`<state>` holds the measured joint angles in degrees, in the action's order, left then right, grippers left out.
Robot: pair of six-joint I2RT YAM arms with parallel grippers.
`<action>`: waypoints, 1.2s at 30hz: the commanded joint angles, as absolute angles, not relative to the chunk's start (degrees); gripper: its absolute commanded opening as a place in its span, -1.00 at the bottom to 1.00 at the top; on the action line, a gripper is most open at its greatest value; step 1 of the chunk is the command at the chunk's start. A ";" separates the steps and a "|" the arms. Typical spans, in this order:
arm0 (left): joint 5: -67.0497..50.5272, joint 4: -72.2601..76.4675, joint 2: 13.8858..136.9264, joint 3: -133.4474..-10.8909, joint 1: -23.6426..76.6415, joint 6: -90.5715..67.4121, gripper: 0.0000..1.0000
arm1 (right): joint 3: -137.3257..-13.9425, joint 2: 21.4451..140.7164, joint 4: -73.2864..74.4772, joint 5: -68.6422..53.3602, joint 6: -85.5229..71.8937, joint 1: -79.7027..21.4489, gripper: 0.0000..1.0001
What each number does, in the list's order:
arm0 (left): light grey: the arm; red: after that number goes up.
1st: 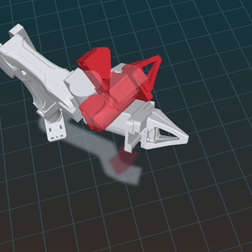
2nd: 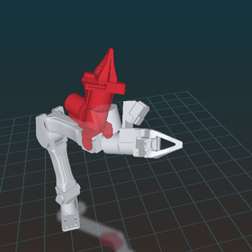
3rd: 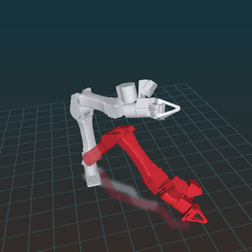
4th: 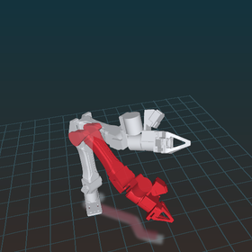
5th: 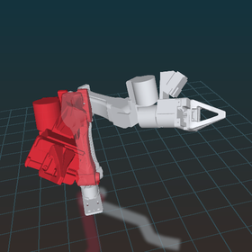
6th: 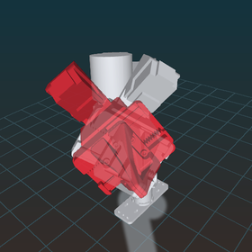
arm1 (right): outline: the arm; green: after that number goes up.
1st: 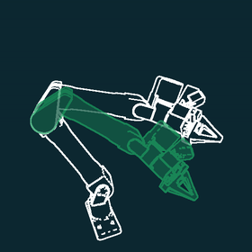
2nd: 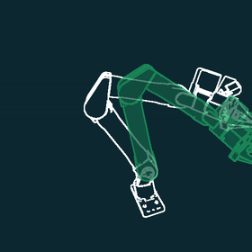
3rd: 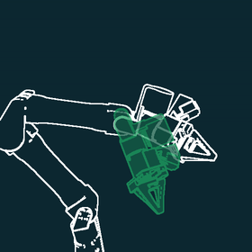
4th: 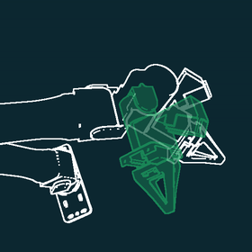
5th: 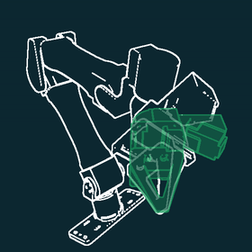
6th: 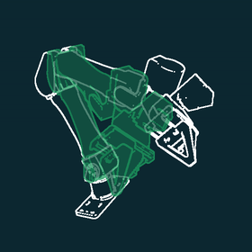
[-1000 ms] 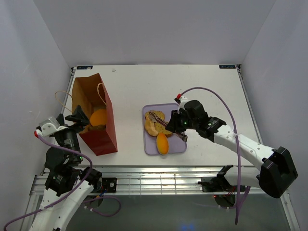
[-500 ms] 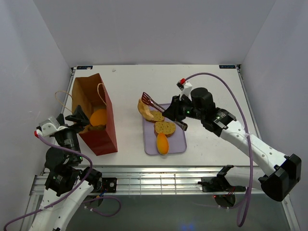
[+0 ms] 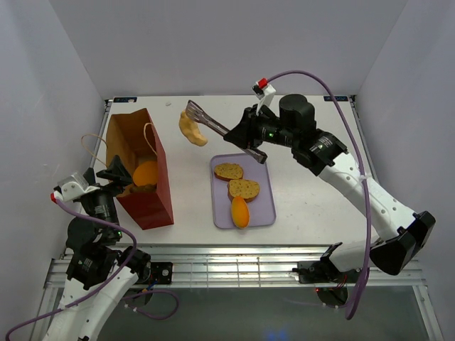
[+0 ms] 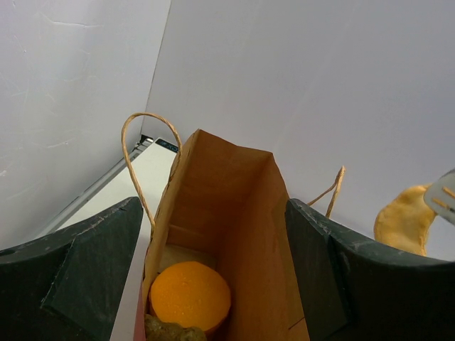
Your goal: Place the fake bread into the paper bag
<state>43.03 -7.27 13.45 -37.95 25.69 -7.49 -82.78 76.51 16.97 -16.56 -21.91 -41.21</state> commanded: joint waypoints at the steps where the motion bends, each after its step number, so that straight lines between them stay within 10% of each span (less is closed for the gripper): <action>1: 42.28 -7.21 13.80 -37.71 26.02 -6.86 0.84 | -89.29 78.65 13.89 -21.26 -21.80 -41.48 -0.54; 36: 42.36 -7.21 13.62 -37.53 26.37 -6.94 0.83 | -119.79 101.86 12.22 -28.13 -23.47 -51.50 -0.50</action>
